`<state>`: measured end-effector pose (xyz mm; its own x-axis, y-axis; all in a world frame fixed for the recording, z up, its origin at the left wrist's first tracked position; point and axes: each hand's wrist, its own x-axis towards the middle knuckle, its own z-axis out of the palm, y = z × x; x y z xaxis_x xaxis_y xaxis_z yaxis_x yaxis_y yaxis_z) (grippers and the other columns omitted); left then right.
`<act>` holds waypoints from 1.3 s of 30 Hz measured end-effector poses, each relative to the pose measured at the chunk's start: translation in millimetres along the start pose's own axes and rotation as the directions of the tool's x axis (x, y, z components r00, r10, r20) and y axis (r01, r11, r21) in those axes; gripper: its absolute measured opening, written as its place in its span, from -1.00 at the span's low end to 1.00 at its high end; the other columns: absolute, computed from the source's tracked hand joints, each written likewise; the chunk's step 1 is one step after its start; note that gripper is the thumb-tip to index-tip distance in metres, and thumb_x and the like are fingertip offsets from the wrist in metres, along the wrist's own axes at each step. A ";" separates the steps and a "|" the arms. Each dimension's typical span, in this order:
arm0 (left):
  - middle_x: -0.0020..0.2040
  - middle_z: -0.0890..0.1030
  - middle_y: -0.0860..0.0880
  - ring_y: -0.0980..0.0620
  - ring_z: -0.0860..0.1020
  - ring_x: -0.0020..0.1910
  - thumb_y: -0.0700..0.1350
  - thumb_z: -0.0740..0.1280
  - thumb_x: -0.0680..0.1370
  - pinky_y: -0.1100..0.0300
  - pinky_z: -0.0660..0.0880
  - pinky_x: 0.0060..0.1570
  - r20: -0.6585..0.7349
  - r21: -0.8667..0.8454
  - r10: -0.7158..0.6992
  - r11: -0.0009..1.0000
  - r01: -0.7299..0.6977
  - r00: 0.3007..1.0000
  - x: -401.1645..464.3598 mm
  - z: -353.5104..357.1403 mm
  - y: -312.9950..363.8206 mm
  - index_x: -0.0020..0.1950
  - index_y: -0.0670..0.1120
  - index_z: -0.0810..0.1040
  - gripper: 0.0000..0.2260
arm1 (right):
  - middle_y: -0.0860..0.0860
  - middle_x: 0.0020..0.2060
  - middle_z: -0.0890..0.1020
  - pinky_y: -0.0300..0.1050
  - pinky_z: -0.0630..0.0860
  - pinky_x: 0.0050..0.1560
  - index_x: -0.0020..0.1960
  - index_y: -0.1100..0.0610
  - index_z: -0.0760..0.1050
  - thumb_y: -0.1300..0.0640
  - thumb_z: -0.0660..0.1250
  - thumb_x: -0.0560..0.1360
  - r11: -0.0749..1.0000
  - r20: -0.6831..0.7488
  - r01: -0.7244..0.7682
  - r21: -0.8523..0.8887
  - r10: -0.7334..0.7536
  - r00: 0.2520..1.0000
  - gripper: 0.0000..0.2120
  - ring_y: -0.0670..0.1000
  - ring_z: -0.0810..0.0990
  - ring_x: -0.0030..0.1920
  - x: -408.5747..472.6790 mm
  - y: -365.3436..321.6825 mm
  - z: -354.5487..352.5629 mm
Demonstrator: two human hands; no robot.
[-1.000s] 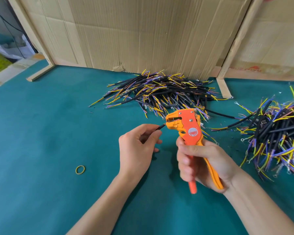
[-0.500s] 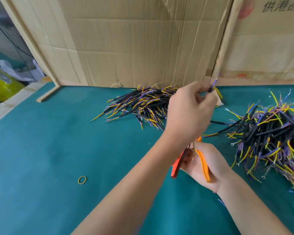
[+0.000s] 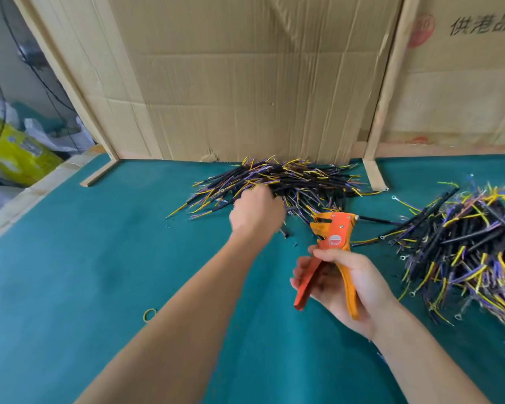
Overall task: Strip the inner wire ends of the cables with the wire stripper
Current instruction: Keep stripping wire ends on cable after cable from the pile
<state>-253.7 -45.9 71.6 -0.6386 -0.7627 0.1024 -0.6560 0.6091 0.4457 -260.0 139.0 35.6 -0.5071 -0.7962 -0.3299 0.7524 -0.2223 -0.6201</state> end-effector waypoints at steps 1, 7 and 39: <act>0.13 0.59 -0.21 -0.30 0.56 0.12 0.10 0.25 0.57 0.03 0.38 -0.09 0.026 0.039 -0.057 0.998 0.056 0.998 0.4 3.5 -17.6 0.10 -0.14 0.56 -0.67 | 0.29 -0.18 0.64 0.13 0.66 -0.16 0.06 0.27 0.51 0.25 0.46 0.30 1.000 -0.006 0.002 -0.010 -0.002 1.000 -0.65 0.27 0.67 -0.22 0.3 0.4 0.2; -0.09 0.62 -0.13 -0.24 0.56 -0.09 0.29 0.25 0.48 0.06 0.45 -0.18 -0.004 0.008 -0.058 0.998 0.058 0.998 9.9 22.9 -26.7 -0.18 -0.09 0.54 -0.56 | 0.28 -0.15 0.64 0.13 0.66 -0.14 0.14 0.26 0.49 0.22 0.46 0.33 1.000 -0.005 0.012 -0.020 -0.012 1.000 -0.60 0.27 0.67 -0.19 0.0 0.1 -2.0; -0.33 0.62 0.16 0.12 0.52 -0.42 -0.20 0.38 0.58 0.27 0.46 -0.34 -0.010 -0.505 0.343 0.809 -0.300 0.939 -120.9 24.8 -76.4 -0.16 0.03 0.54 -0.83 | 0.17 0.34 0.59 0.04 0.61 -0.13 0.33 0.31 0.56 0.19 0.43 0.35 0.968 0.107 0.246 -0.054 -0.240 0.965 -0.45 0.15 0.63 -0.19 -0.4 -32.2 -28.4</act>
<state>-136.3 5.2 3.1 -0.8209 -0.5098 0.2574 -0.1358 0.6120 0.7791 -295.9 162.5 35.4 -0.6247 -0.7753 -0.0935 0.5803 -0.3808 -0.7199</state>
